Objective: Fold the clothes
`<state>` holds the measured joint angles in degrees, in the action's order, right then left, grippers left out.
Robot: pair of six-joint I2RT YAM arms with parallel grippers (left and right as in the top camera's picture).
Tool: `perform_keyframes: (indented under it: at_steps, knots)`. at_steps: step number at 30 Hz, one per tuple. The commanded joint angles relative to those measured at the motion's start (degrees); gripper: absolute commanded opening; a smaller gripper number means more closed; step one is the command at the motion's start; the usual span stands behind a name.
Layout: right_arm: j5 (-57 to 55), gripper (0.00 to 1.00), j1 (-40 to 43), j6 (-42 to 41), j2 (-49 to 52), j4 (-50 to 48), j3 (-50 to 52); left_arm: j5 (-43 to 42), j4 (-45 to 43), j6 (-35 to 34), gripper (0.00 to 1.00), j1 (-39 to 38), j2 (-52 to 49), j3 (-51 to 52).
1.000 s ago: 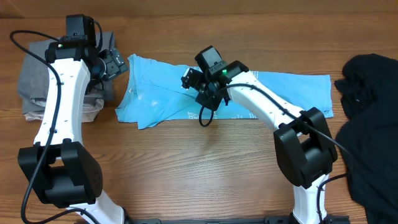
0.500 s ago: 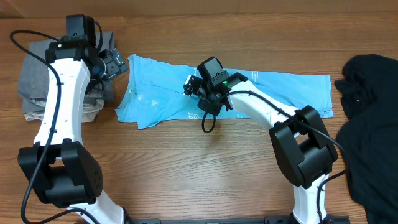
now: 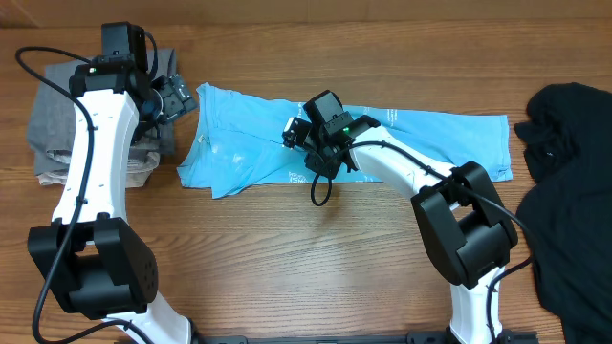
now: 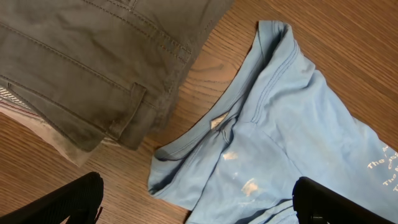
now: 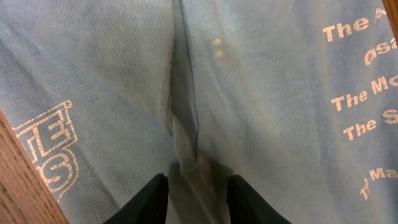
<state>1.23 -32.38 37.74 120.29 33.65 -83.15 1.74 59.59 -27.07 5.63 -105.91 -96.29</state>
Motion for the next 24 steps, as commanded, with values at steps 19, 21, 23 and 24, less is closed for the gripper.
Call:
perform_keyframes:
  at_steps: [19,21,23,24]
  knots:
    - [0.15,0.04,-0.02,-0.02,0.26,-1.14,0.46,0.15,-0.04,-0.61,1.0,-0.24,1.44,-1.33]
    - [0.24,0.04,-0.02,-1.01,0.26,-1.6,0.46,0.15,-0.04,-0.61,1.0,-0.24,1.44,-1.33]
    - [0.35,0.04,-0.02,-3.45,0.26,-2.6,0.42,0.15,-0.04,-0.61,1.0,-0.24,1.44,-1.33]
    - [0.35,0.04,-0.02,-4.59,0.26,-3.06,0.26,0.15,-0.04,-0.61,1.0,-0.24,1.44,-1.33]
